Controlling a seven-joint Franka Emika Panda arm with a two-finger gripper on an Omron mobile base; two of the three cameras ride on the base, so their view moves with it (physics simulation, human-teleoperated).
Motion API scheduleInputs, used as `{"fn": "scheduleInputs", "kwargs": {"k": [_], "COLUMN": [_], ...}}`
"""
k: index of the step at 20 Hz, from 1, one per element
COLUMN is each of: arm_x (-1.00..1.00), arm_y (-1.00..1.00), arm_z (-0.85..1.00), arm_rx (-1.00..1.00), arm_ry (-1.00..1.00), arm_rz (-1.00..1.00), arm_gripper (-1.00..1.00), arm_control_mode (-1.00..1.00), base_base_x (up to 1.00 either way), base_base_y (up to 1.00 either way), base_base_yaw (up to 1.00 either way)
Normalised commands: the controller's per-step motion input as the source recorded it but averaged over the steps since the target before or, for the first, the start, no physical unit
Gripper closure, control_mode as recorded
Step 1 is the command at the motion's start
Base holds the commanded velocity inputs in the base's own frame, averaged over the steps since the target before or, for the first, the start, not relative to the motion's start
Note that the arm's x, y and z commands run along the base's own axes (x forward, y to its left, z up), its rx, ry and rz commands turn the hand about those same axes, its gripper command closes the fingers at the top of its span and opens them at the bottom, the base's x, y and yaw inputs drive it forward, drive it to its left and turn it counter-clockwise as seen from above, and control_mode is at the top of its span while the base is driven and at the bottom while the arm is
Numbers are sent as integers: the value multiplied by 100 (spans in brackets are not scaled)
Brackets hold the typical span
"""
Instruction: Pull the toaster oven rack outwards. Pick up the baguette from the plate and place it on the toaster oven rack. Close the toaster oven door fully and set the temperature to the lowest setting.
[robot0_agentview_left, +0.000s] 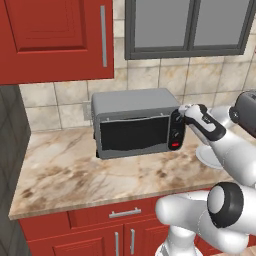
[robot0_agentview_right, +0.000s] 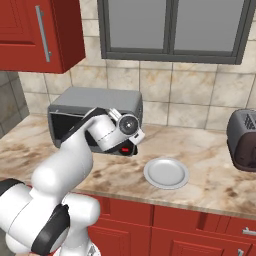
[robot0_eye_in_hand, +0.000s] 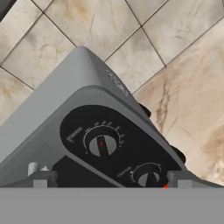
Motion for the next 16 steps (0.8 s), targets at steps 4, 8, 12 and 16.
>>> {"fn": "scheduleInputs", "kwargs": {"k": [4,8,12,16], "arm_x": [0,0,16,30], "arm_y": [0,1,13,3], "arm_z": [-1,-8,0,0], "arm_rx": [0,-1,-4,-3], "arm_ry": [-3,-11,-8,-6], "arm_rz": [0,0,0,0], "arm_gripper": [-100,-100,-100,-100], "arm_control_mode": [-100,-100,-100,-100], "base_base_x": [0,0,0,0], "base_base_y": [0,0,0,0], "base_base_yaw": [0,0,0,0]}}
